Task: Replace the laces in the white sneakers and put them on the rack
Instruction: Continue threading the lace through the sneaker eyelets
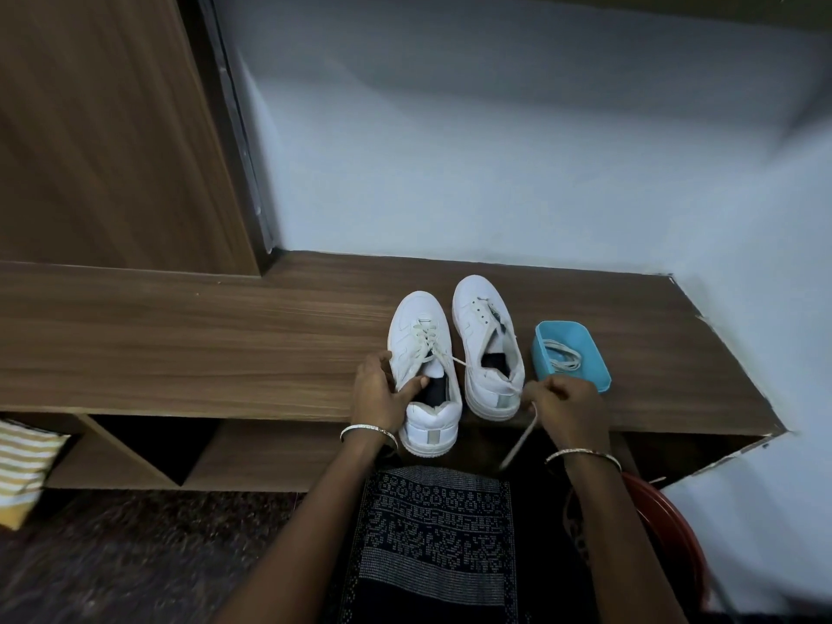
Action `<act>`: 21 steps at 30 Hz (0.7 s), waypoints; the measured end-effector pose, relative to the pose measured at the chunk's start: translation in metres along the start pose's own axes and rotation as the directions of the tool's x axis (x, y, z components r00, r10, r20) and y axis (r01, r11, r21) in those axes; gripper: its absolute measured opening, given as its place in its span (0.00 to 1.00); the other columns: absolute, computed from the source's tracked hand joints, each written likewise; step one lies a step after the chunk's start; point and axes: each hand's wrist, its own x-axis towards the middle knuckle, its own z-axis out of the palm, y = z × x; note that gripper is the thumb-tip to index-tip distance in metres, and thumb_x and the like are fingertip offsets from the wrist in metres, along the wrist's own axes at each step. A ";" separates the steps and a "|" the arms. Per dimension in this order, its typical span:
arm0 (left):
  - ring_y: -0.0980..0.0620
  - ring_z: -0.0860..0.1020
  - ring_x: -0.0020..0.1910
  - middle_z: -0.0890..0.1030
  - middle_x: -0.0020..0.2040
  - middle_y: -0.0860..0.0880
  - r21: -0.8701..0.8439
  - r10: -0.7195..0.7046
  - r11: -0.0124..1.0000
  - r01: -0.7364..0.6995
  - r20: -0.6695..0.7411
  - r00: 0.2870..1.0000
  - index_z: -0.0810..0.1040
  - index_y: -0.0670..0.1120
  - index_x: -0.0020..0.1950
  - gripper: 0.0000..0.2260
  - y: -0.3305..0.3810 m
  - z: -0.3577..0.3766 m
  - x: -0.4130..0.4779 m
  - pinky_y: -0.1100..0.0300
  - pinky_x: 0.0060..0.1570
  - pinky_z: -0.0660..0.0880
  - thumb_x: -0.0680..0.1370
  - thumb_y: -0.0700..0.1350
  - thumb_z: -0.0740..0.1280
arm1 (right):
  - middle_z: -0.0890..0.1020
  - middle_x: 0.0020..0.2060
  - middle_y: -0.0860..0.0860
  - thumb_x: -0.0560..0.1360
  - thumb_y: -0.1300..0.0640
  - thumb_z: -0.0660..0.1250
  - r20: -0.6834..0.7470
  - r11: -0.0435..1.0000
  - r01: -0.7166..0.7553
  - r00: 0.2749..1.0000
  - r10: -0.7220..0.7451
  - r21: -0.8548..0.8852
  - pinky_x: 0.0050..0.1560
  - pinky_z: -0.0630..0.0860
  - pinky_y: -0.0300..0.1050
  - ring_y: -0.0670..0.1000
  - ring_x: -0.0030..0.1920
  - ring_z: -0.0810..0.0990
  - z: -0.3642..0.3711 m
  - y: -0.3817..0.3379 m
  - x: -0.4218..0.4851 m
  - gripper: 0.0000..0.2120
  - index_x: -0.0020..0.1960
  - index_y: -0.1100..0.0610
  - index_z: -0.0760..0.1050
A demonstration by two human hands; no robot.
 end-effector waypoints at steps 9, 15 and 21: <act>0.50 0.78 0.38 0.82 0.40 0.48 0.001 0.019 1.000 -0.020 0.039 0.999 0.79 0.45 0.41 0.09 0.013 -0.006 0.011 0.57 0.40 0.72 0.75 0.49 0.73 | 0.84 0.48 0.52 0.72 0.62 0.70 0.168 0.883 0.416 0.907 -0.386 -0.217 0.52 0.79 0.48 0.51 0.50 0.81 0.056 -0.032 0.008 0.11 0.54 0.58 0.82; 0.50 0.79 0.38 0.82 0.37 0.49 -0.032 -0.075 0.996 0.080 0.137 0.988 0.79 0.47 0.39 0.07 0.017 -0.010 0.018 0.54 0.44 0.76 0.75 0.46 0.73 | 0.85 0.43 0.53 0.75 0.57 0.72 0.193 0.890 0.353 0.932 -0.307 -0.288 0.49 0.78 0.50 0.55 0.48 0.82 0.089 -0.039 0.016 0.04 0.46 0.57 0.82; 0.51 0.73 0.36 0.78 0.34 0.50 -0.205 -0.129 0.964 0.169 0.194 0.972 0.75 0.46 0.37 0.11 0.018 -0.018 0.021 0.56 0.43 0.70 0.80 0.42 0.67 | 0.83 0.37 0.53 0.75 0.60 0.67 0.040 0.924 0.291 0.956 -0.290 -0.247 0.43 0.78 0.50 0.56 0.42 0.81 0.074 -0.034 0.012 0.05 0.40 0.57 0.77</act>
